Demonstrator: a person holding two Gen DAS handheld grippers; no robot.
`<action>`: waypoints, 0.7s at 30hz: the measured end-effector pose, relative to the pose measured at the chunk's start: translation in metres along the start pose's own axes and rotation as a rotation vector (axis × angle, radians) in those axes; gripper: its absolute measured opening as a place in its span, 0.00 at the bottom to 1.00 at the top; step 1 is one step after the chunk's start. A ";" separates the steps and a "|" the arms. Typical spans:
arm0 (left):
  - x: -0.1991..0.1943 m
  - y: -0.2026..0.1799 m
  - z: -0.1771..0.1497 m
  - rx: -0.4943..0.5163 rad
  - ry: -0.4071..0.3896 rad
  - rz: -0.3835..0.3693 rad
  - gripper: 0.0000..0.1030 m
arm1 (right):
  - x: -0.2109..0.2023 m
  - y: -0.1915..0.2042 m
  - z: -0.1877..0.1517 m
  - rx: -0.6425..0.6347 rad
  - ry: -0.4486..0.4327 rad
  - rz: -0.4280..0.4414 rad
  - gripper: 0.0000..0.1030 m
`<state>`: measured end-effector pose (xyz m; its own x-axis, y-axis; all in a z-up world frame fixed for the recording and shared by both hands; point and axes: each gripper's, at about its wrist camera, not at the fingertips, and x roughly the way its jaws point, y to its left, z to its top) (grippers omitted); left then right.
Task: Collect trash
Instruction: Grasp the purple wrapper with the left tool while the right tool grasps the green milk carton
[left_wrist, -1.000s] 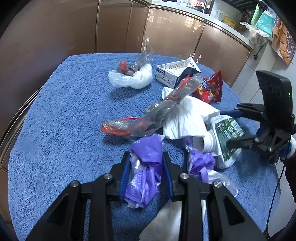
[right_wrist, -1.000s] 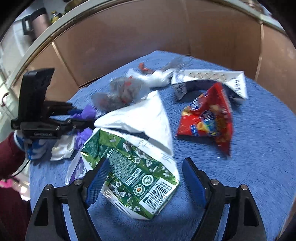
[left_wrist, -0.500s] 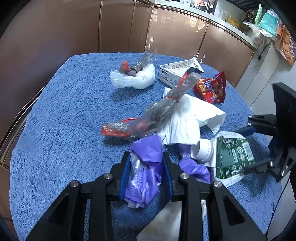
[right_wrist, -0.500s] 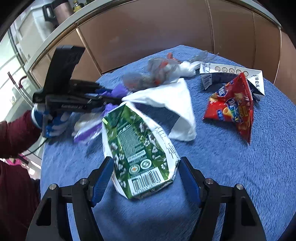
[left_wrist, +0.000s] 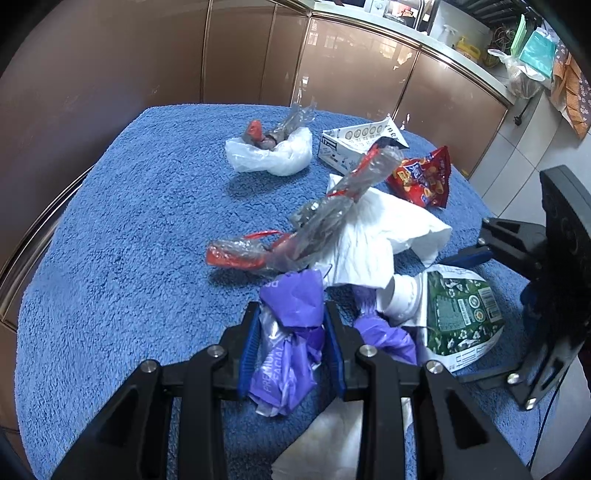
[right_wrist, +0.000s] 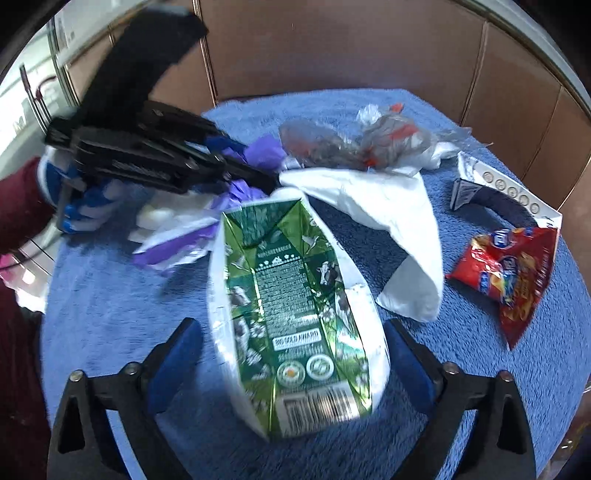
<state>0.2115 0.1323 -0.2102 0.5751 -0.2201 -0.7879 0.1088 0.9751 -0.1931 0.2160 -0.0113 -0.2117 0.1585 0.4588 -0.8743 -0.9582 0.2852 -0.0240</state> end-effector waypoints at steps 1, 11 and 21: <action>-0.001 0.000 0.000 0.001 -0.001 -0.001 0.30 | 0.000 -0.001 0.001 0.005 -0.002 0.001 0.94; -0.013 -0.002 -0.005 0.006 -0.036 0.021 0.27 | -0.009 -0.004 0.000 0.123 -0.038 -0.034 0.83; -0.064 -0.004 -0.004 -0.006 -0.122 0.011 0.27 | -0.070 0.016 -0.025 0.313 -0.224 -0.101 0.81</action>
<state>0.1712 0.1422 -0.1618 0.6705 -0.2041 -0.7133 0.0967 0.9773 -0.1887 0.1837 -0.0601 -0.1631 0.3292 0.5781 -0.7466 -0.8215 0.5652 0.0753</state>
